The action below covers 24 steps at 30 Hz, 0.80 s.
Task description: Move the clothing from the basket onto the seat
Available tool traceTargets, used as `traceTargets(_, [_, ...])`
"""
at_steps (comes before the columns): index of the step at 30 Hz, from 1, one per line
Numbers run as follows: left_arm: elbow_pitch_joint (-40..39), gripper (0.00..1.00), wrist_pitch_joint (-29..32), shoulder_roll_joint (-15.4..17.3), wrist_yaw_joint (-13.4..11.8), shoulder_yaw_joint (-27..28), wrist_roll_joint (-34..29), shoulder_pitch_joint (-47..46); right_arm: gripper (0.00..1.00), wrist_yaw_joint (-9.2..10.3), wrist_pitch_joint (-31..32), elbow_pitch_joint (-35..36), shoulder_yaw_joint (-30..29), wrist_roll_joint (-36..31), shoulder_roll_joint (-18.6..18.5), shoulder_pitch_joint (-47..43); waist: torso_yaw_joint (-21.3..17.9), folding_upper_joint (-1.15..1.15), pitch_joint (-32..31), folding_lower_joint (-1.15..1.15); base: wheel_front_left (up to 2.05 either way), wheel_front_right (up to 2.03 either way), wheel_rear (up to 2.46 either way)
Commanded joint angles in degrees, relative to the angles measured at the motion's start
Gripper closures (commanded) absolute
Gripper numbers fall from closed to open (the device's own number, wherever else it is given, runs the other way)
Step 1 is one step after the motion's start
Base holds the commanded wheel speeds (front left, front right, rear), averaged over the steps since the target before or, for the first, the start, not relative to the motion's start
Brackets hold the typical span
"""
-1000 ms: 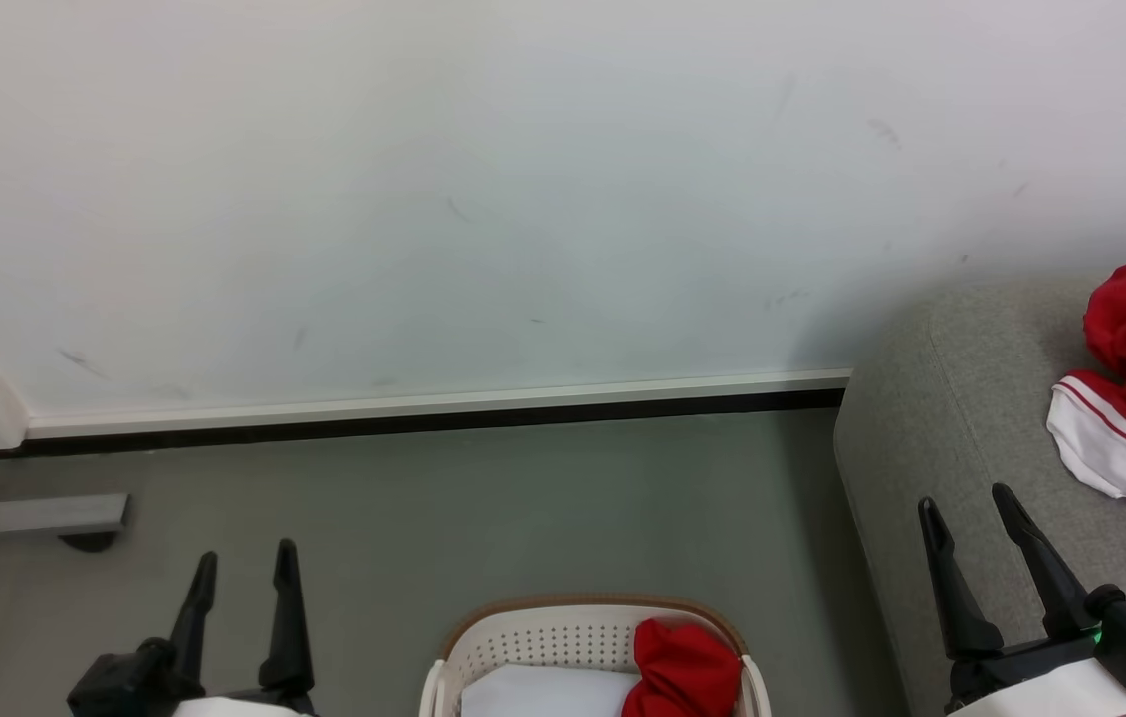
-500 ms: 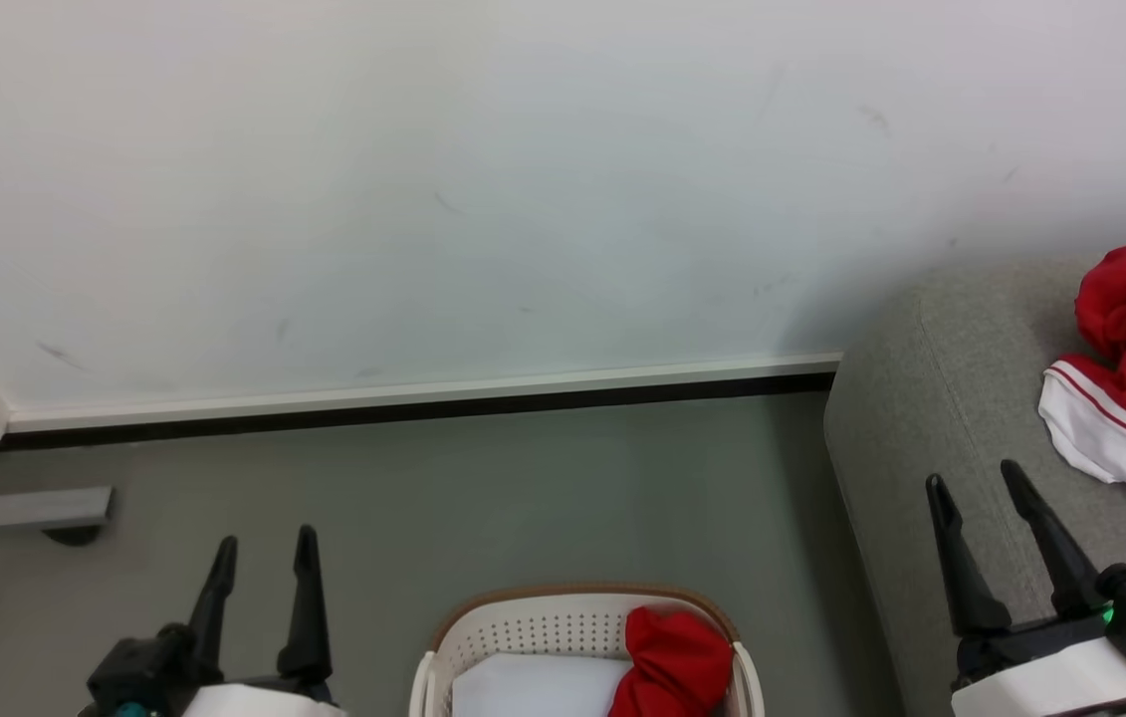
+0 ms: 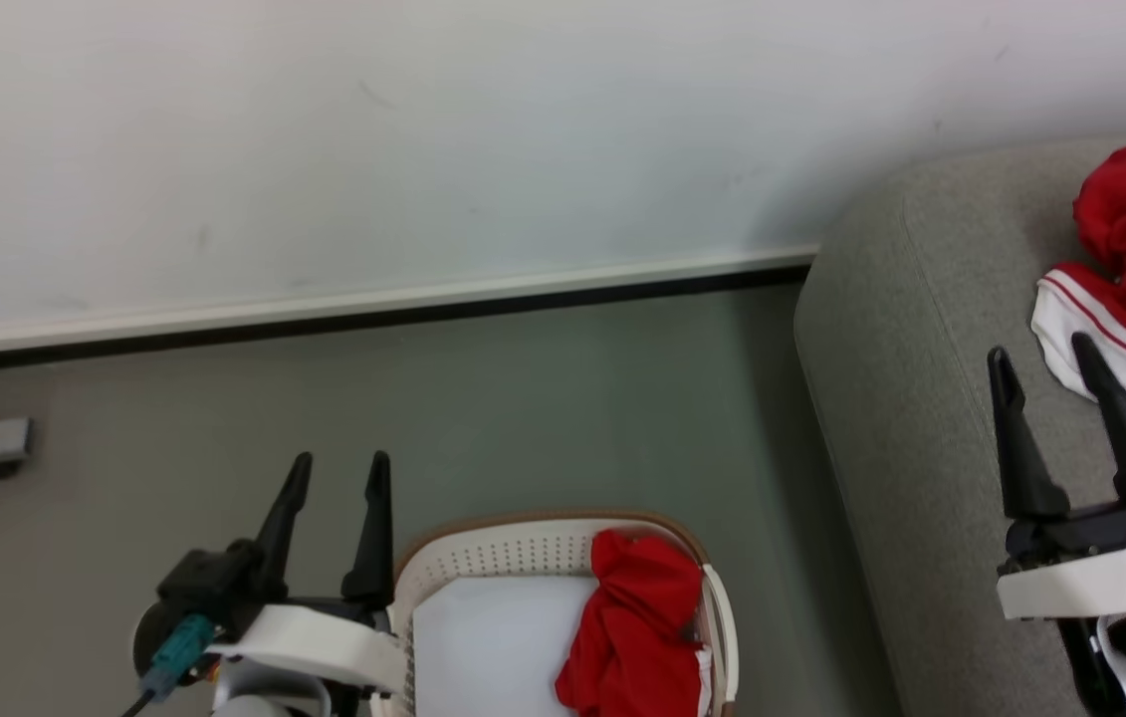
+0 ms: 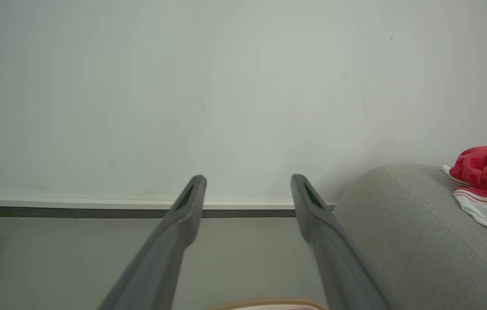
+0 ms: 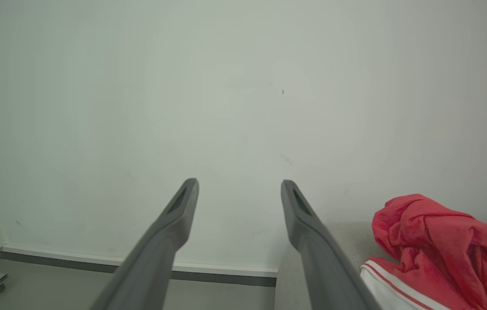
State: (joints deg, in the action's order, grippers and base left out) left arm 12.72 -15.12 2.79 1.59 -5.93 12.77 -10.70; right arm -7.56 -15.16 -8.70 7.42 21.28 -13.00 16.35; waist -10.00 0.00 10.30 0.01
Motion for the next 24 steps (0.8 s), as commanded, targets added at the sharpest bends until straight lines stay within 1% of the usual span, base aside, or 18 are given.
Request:
traceTargets(1, [0.45, 0.00, -0.05, 0.22, 0.17, 0.01, -0.45, -0.76, 0.00, 0.15, 0.03, 0.46, -0.21, 0.38, -0.51, 0.85, -1.25, 0.00, 2.09, -0.01, 0.00, 0.00, 0.00])
traceTargets(7, [6.66, 0.00, 0.09, 0.22, 0.83, -4.12, -0.10, -6.05, 0.00, 0.15, 0.04, 1.48, -1.36, 0.72, -0.51, 4.58, -2.92, 0.00, 7.06, -0.01, 0.00, 0.00, 0.00])
traceTargets(11, [10.79, 0.00, 1.27, 0.23, 1.51, -6.57, -0.39, -10.08, 0.00, 0.15, 0.03, 2.48, -2.11, 0.72, -0.45, 6.89, -3.99, 0.00, 10.63, -0.01, 0.00, 0.00, 0.00])
traceTargets(24, [28.16, 0.00, 7.83, 1.02, 4.51, -12.30, -1.39, -21.86, 0.00, 0.15, 0.04, 5.82, -4.81, 0.78, -0.12, 14.84, -8.70, 0.00, 21.67, -0.01, 0.00, 0.00, 0.00])
